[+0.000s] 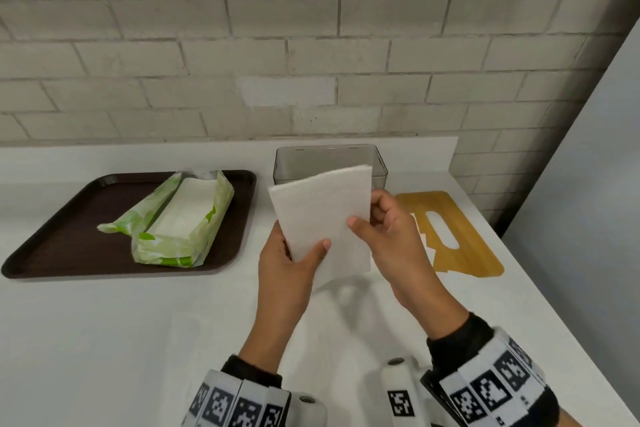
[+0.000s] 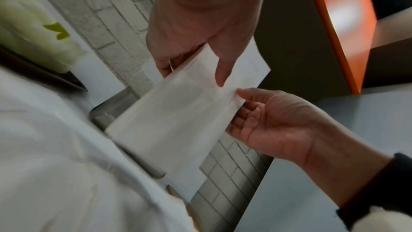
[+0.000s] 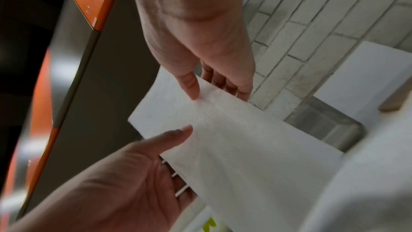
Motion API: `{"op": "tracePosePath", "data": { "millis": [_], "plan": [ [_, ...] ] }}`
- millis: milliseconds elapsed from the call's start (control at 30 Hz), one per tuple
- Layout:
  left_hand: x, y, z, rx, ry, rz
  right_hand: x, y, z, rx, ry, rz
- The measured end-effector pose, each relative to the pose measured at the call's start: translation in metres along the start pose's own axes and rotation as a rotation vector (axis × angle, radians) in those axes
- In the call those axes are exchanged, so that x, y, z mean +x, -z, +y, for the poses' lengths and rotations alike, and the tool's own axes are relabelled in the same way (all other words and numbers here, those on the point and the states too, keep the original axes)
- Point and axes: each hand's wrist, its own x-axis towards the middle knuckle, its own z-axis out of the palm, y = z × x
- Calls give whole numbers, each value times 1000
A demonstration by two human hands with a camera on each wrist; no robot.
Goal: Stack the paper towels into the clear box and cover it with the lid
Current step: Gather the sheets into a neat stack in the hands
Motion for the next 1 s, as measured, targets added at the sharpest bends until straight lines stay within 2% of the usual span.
{"op": "tracePosePath", "data": {
  "millis": [133,267,333,433,500,600,667,800,900,1000],
  "plan": [
    [-2,-4,-20,111,91,-73,-8,-5,26,-182,-115,0],
    [2,-8,-24,192,77,-64,-3,-9,26,-193,-106,7],
    [8,-5,-19,199,48,-24,0,-11,25,-214,-101,-32],
    [17,13,-11,154,17,64,7,-7,28,-277,-151,-167],
    [21,33,-9,96,30,130,21,6,33,-264,-182,-136],
    [20,62,-10,40,80,193,51,28,41,-288,-221,-11],
    [16,76,-12,16,122,230,70,35,50,-319,-234,-1],
    [11,90,-21,-1,198,262,96,26,77,-536,-372,-188],
    [9,91,-23,-11,225,261,103,7,93,-900,-419,-409],
    [8,89,-23,-19,245,254,102,-12,97,-1023,-409,-463]
  ]
}}
